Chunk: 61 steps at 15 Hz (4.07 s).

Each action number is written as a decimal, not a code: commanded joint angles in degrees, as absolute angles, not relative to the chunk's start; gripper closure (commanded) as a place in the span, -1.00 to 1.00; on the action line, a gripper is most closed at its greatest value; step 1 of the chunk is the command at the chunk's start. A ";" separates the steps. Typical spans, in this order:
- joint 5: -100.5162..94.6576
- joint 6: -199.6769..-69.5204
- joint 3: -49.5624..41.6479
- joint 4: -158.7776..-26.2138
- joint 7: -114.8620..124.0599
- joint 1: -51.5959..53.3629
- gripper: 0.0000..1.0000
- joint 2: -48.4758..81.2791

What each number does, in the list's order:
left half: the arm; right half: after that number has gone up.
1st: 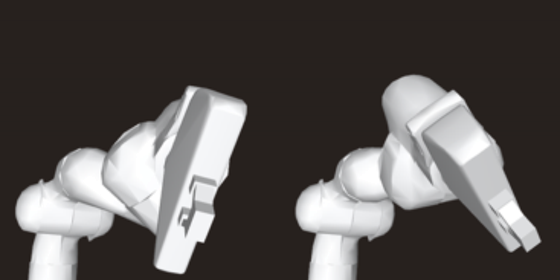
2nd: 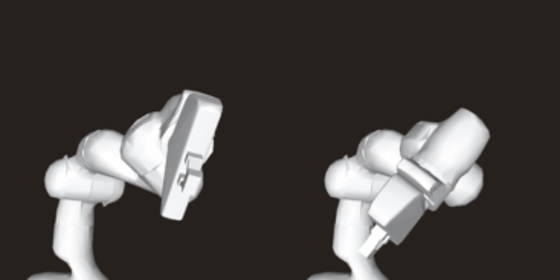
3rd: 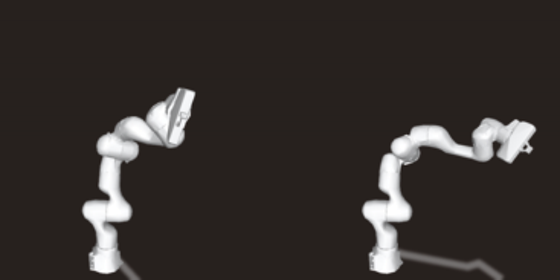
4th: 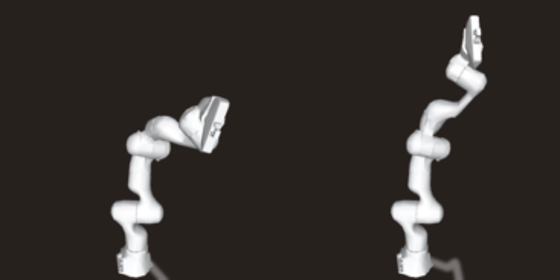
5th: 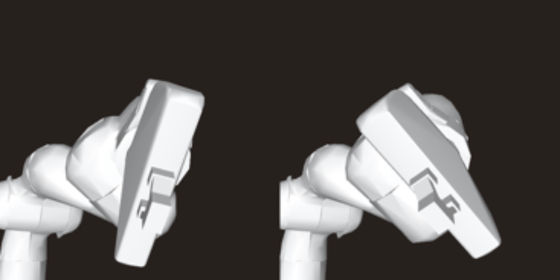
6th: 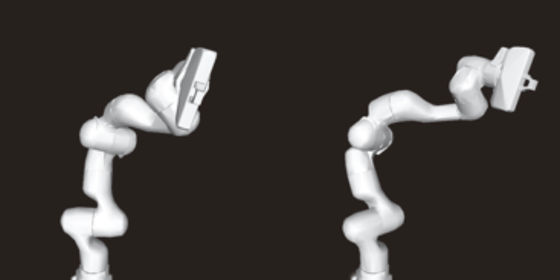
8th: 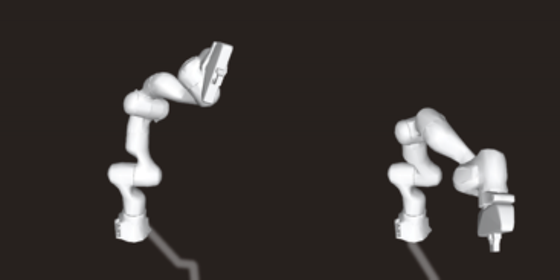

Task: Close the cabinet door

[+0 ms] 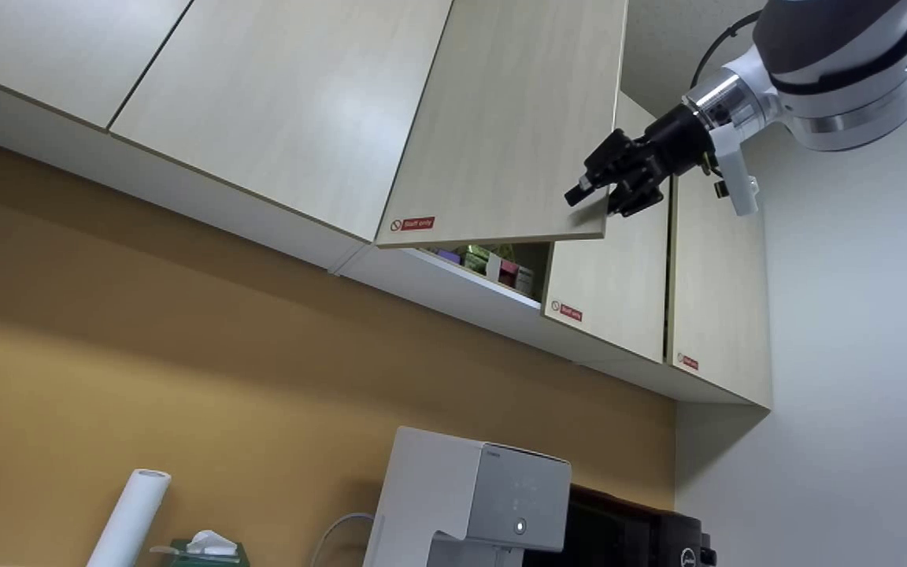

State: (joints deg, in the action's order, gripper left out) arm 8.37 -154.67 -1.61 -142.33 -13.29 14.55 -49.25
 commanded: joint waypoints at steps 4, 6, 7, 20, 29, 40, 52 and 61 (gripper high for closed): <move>9.75 -160.12 -3.05 -144.43 -9.71 14.74 0.90 -50.93; 9.96 -160.87 -3.44 -144.64 -9.80 15.02 0.87 -50.78; 10.07 -160.98 -3.83 -144.54 -10.08 15.26 0.86 -50.64; 12.14 -144.65 -28.83 -135.42 -47.80 35.26 0.45 -51.99; 12.56 -140.30 -30.57 -133.04 -52.42 36.49 0.45 -52.37; 18.02 -142.27 -30.97 -130.82 -55.25 37.84 0.86 -46.88; 27.88 -119.40 -40.94 -112.68 -77.28 41.82 0.86 -36.17; 35.53 -117.38 -40.58 -110.29 -82.30 34.52 0.45 -27.01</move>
State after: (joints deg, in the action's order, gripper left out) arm 31.36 -119.32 -43.50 -110.87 -79.73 39.81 -29.70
